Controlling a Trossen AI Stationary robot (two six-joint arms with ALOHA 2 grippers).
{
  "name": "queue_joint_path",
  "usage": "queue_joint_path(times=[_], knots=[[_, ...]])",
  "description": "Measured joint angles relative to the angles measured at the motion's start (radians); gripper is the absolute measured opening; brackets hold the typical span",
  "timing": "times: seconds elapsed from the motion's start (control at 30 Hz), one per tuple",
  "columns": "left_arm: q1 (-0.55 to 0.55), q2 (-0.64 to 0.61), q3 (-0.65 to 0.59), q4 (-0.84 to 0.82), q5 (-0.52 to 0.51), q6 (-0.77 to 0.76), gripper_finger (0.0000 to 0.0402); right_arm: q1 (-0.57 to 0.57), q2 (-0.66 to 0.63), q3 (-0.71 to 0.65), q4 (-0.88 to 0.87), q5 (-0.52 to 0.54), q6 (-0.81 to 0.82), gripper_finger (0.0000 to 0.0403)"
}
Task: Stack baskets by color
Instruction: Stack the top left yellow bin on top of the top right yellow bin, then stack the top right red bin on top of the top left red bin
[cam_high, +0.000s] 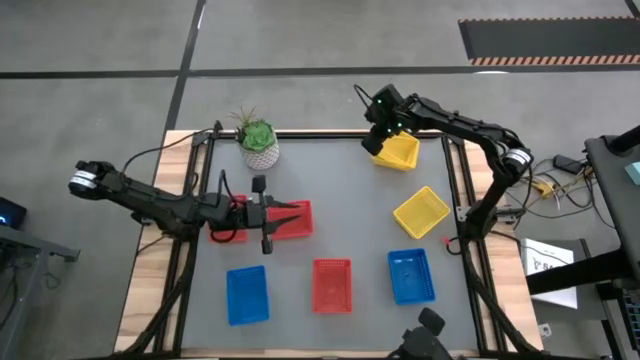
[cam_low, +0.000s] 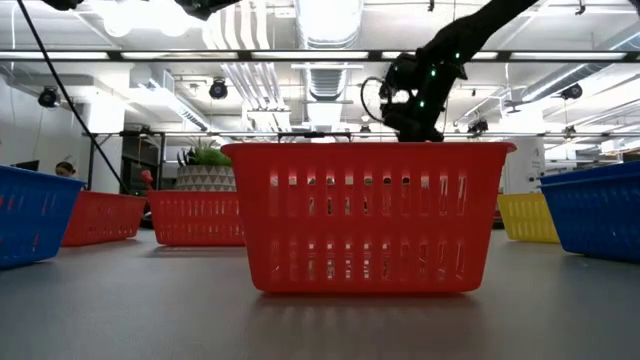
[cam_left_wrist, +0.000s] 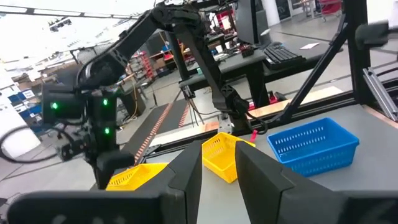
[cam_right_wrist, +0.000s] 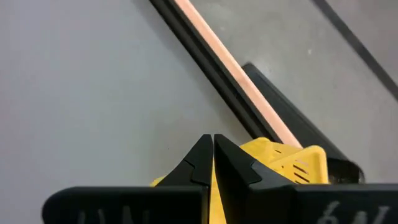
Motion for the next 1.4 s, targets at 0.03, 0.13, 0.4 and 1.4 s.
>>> queue_joint_path(times=[0.03,0.13,0.4,1.4], knots=[[-0.001,-0.001,0.000,0.000,0.000,0.000,0.0081,-0.003,0.014,-0.005,0.008,0.003,0.001,0.0009],[-0.005,-0.002,0.001,0.000,0.000,-0.001,0.0081,-0.005,0.054,-0.016,0.033,0.012,0.002,0.0009],[-0.014,-0.004,0.002,0.001,0.000,-0.001,0.0081,0.001,0.041,-0.016,0.059,0.022,0.020,0.0009],[-0.013,0.006,-0.001,-0.054,0.000,-0.055,0.0081,0.932,-0.566,-0.584,0.571,0.055,0.268,0.0009]])
